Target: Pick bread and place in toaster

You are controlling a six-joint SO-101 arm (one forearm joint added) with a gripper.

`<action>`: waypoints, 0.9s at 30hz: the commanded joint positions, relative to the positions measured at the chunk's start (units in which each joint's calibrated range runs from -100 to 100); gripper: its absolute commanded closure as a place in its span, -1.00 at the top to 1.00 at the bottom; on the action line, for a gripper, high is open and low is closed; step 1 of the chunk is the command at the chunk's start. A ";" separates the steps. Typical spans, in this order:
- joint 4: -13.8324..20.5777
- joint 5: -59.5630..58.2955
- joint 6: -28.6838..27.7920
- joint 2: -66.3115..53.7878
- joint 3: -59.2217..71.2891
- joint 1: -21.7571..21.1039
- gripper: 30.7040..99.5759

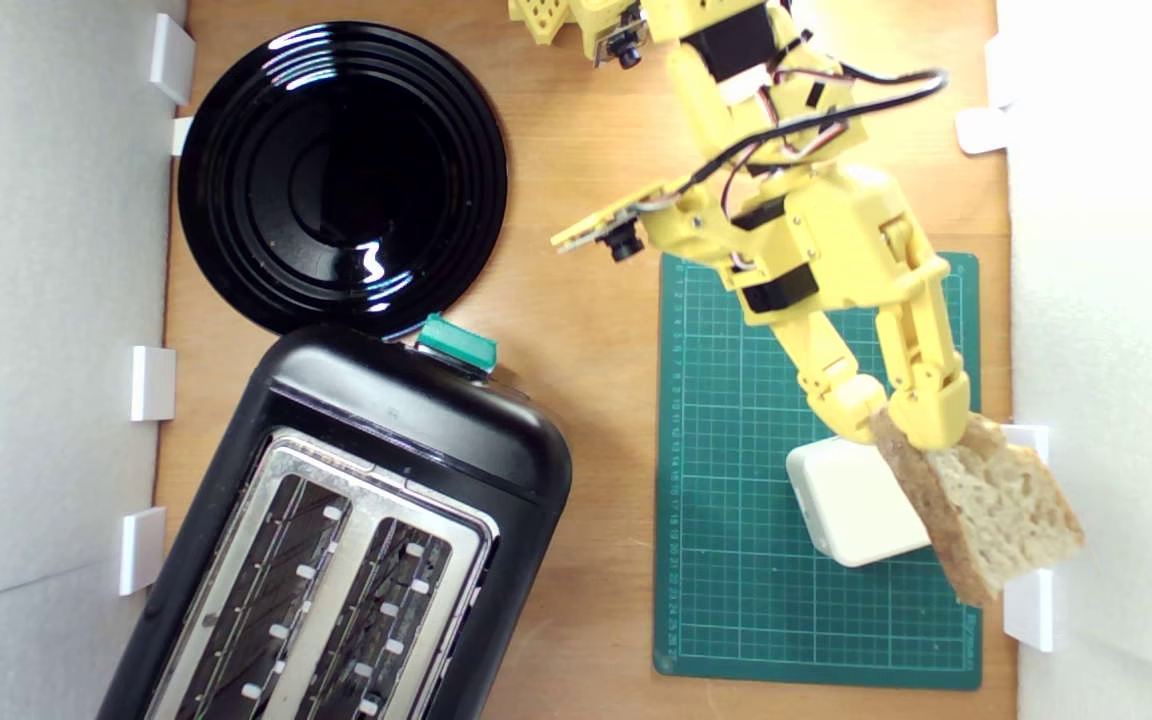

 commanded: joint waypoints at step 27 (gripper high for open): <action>0.64 59.82 35.89 -7.79 -61.36 22.43 -0.11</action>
